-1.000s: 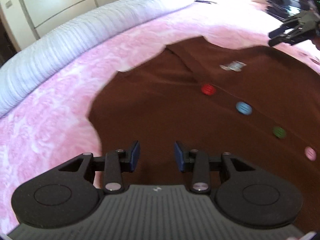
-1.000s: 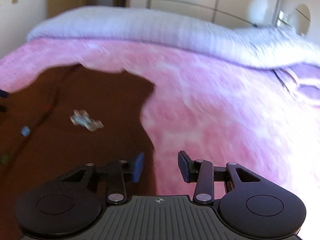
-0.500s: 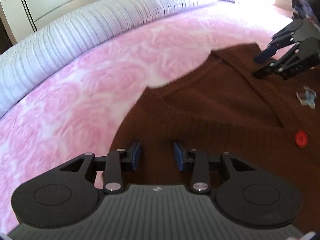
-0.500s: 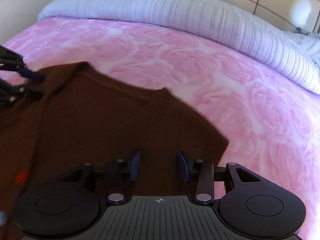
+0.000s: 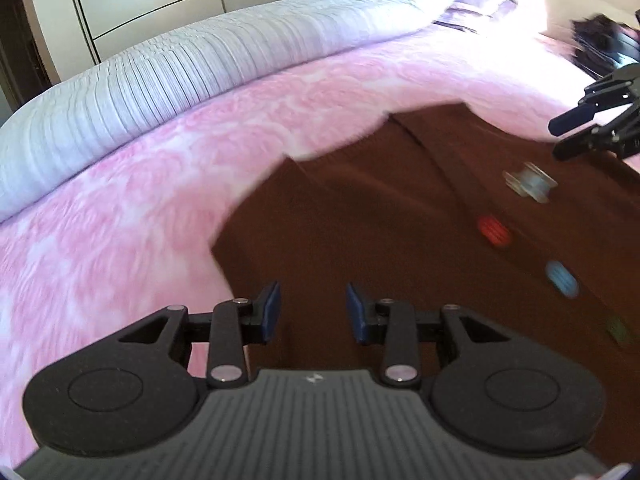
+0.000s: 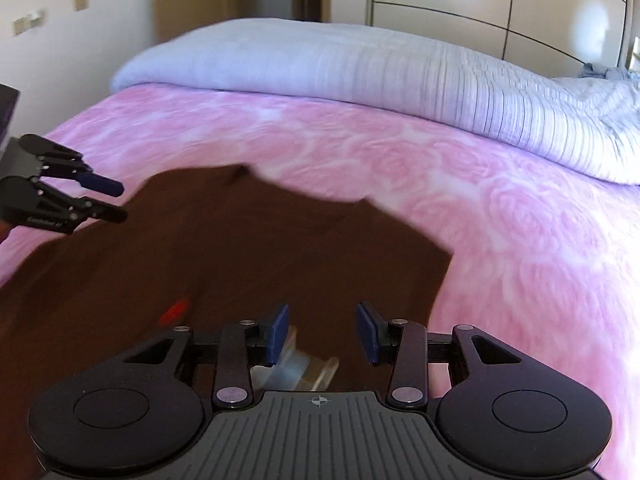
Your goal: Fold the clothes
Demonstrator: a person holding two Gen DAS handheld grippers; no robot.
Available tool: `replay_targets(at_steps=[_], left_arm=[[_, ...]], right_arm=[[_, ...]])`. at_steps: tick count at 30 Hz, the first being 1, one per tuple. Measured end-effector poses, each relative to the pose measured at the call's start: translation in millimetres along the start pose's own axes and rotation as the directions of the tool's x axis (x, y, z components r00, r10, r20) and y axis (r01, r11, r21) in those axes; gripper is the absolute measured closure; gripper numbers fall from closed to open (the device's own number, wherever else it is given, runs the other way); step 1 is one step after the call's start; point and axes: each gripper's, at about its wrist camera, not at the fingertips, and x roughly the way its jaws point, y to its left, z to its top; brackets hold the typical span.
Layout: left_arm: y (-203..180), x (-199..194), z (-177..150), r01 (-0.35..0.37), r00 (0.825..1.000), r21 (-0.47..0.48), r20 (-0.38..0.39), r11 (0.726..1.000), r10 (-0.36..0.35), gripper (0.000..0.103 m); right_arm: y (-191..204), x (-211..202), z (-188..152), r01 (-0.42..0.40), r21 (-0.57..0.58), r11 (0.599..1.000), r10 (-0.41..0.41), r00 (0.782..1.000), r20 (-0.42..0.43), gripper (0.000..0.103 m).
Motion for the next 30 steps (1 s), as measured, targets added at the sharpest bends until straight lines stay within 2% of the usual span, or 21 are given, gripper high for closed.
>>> replay_targets(at_steps=[1,2,5,8,10,13,17,19,21,23,25,27,30], left_arm=[[-7,-11,-14,0.005,1.000,-0.005,-0.012,1.000,-0.006,0.071],[-15,-20,-28,0.012,1.000,-0.010,-0.025,1.000,-0.012,0.071],[-36,-47,-69,0.024,0.998,-0.023,-0.063,0.999,-0.026,0.070],[-48,-68,-94,-0.028,0.999,-0.051,-0.048,0.998,0.026,0.070],[-52,-80,-102,-0.060,0.997,-0.083,-0.054,0.995,0.055,0.070],[-64,-109,-112,-0.093,0.995,-0.078,-0.029,0.993,0.091,0.070],[-93,-151,-132,-0.084,0.996,-0.059,0.032,0.995,0.086,0.069],[-105,-157,-143,-0.050,0.998,-0.051,0.024,0.997,0.051,0.067],[-116,-152,-157,-0.072,0.997,-0.003,-0.033,0.997,0.072,0.067],[-121,-154,-168,-0.097,0.995,0.024,-0.032,0.995,0.098,0.066],[-118,-162,-171,-0.102,0.994,-0.015,-0.034,0.995,0.101,0.065],[-118,-172,-172,-0.134,0.991,-0.015,-0.019,0.991,0.134,0.065],[-122,-181,-178,-0.172,0.985,0.009,-0.012,0.985,0.172,0.065]], right_arm=[[7,-16,-13,-0.017,-0.001,1.000,0.017,1.000,-0.001,0.062],[5,-25,-30,0.004,0.021,1.000,-0.003,1.000,-0.022,0.062],[-7,-45,-84,0.110,0.102,0.989,-0.099,0.989,-0.107,0.062],[-27,-75,-118,0.150,0.194,0.970,-0.138,0.988,-0.076,0.066],[-23,-91,-121,0.187,0.189,0.964,-0.174,0.981,-0.084,0.067],[-3,-119,-121,0.178,0.167,0.970,-0.172,0.984,-0.051,0.066],[23,-144,-141,0.105,0.146,0.984,-0.101,0.994,-0.034,0.066],[33,-146,-162,0.108,0.122,0.987,-0.101,0.993,-0.057,0.066],[44,-148,-183,0.110,0.097,0.989,-0.103,0.991,-0.081,0.066],[50,-152,-199,0.117,0.090,0.989,-0.109,0.990,-0.090,0.067],[50,-159,-205,0.132,0.111,0.985,-0.125,0.989,-0.074,0.067],[66,-165,-198,0.160,0.069,0.985,-0.156,0.986,-0.064,0.066],[101,-169,-183,0.079,-0.033,0.996,-0.080,0.997,-0.016,0.066]])
